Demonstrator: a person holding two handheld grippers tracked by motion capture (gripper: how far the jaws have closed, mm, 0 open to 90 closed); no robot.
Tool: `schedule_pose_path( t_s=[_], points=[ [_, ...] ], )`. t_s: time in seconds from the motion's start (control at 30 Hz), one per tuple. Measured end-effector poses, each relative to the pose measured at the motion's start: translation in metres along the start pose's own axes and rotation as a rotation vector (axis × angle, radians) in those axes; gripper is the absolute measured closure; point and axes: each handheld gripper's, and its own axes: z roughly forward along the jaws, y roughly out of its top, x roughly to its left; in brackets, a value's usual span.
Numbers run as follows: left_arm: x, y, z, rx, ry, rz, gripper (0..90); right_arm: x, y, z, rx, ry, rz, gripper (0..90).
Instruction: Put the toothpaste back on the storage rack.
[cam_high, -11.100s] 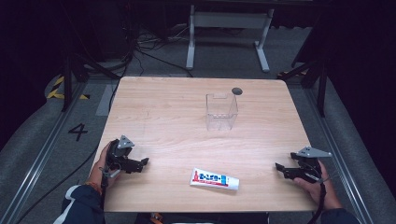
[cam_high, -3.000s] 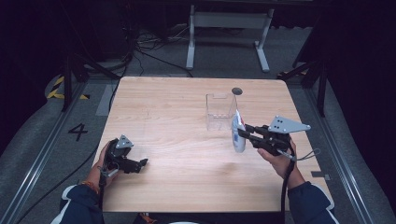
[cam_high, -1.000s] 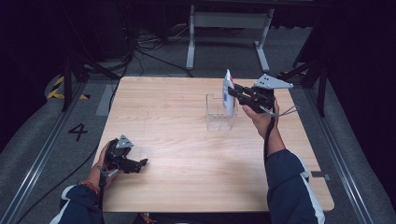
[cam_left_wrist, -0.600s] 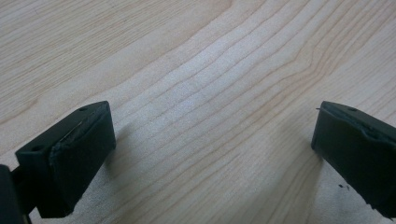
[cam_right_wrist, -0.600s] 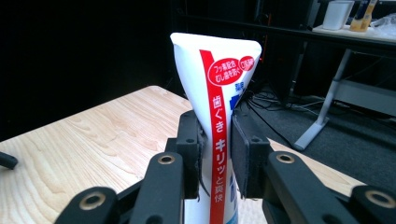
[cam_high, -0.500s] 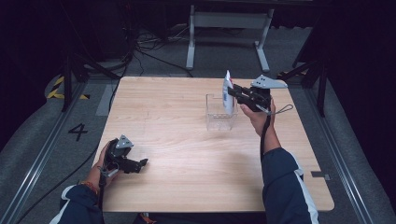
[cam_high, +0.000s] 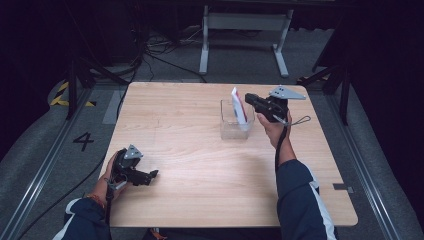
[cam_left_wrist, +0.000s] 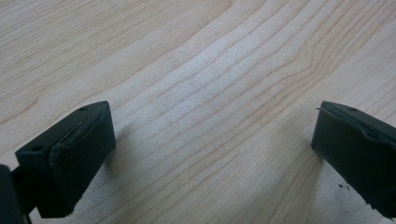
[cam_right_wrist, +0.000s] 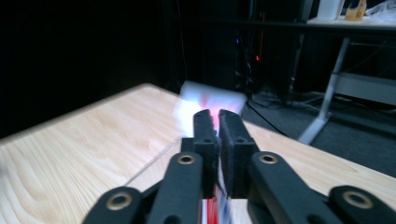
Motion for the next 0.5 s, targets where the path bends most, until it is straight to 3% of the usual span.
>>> schedule_pose_path(
  t_s=[0.03,0.07,0.27,0.3,0.37,0.43,0.5],
  points=[
    [-0.0009,-0.0003,0.0000,0.003,-0.006,-0.014,0.1,0.0015,0.0004,0.0014,0.019,-0.001,-0.033,83.6],
    [0.0001,0.0001,0.0001,-0.001,0.000,0.002,0.1,0.0040,-0.0001,0.0030,0.037,-0.009,-0.053,83.6],
    [-0.0007,-0.0002,0.0001,0.002,-0.004,-0.011,0.1,0.0082,-0.0019,0.0033,0.056,0.016,-0.065,80.9],
    [0.0002,0.0001,0.0001,-0.001,0.000,0.002,0.1,0.0087,-0.0024,0.0035,0.063,0.017,-0.066,80.4],
    [-0.0012,-0.0005,0.0002,0.003,-0.011,-0.018,0.1,0.0089,-0.0029,0.0030,0.068,0.018,-0.067,79.8],
    [0.0002,0.0001,0.0001,-0.001,0.000,0.003,0.1,0.0098,-0.0038,0.0031,0.081,0.017,-0.074,78.5],
    [-0.0009,-0.0003,0.0000,0.002,-0.005,-0.013,0.1,0.0108,-0.0042,0.0032,0.087,0.018,-0.079,78.5]
  ],
)
